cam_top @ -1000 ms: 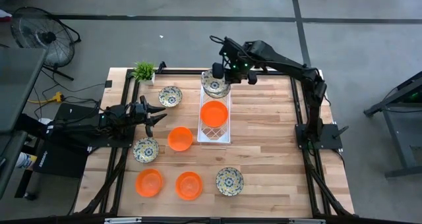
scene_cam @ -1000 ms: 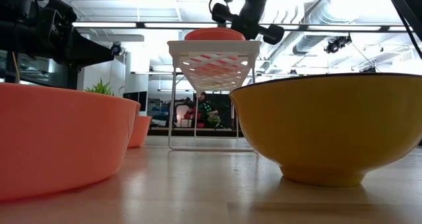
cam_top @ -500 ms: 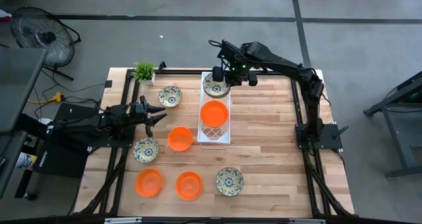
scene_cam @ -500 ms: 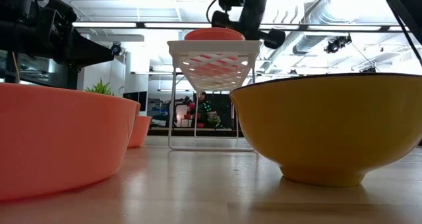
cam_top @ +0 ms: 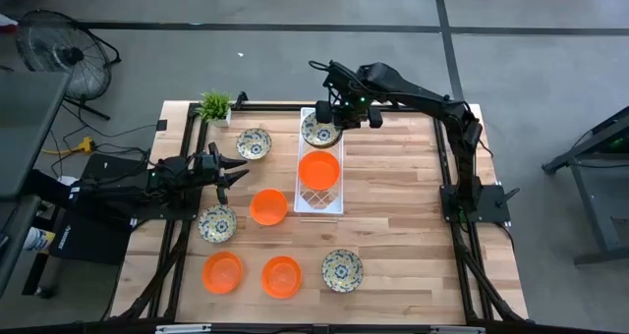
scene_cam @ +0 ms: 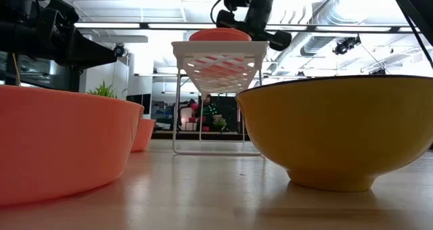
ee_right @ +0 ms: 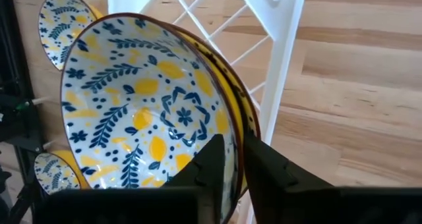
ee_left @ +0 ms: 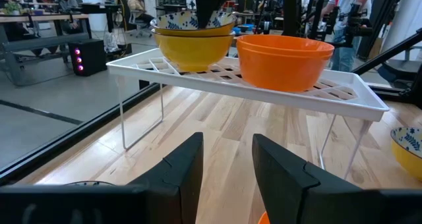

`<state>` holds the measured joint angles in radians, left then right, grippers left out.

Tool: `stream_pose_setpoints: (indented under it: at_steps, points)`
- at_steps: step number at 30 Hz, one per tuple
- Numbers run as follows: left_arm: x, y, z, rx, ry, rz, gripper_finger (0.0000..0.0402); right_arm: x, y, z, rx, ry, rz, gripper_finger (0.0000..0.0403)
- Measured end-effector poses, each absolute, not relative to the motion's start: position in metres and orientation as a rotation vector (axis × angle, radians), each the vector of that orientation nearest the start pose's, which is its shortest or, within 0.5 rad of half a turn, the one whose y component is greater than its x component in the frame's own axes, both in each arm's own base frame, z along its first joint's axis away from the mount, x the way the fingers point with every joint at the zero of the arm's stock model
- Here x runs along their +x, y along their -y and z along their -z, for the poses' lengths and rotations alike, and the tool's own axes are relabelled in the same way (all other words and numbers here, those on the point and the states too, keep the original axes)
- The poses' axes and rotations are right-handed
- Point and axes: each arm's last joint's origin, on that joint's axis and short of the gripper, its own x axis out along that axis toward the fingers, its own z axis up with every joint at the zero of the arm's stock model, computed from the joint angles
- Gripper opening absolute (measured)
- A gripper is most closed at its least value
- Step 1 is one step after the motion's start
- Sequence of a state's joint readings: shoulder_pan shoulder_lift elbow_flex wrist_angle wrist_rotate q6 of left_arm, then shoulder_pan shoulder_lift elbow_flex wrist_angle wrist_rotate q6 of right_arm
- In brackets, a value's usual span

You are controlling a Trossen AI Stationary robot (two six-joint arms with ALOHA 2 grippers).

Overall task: Pick & Place Mini bowls
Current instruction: Stack the yellow bowl on top of the yellow bowl on the shelf

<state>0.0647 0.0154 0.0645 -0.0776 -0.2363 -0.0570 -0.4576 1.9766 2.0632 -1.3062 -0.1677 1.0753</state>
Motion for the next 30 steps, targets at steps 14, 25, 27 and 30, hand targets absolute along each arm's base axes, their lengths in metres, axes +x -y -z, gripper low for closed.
stream_pose_setpoints:
  at_steps: [14,25,27,30]
  points:
    - [0.093,-0.013,-0.177,-0.054,-0.02,-0.302,0.0129,0.356,0.168,-0.347,1.292,-0.87,0.887,0.0123]
    - [0.093,-0.013,-0.177,-0.054,-0.02,-0.302,0.0129,0.35,0.163,-0.366,1.244,-0.773,0.867,0.0124]
    - [0.093,-0.013,-0.177,-0.054,-0.02,-0.302,0.0129,0.347,0.159,-0.372,1.231,-0.758,0.869,0.0124]
    - [0.093,-0.013,-0.177,-0.054,-0.02,-0.302,0.0129,0.344,0.157,-0.376,1.215,-0.754,0.858,0.0124]
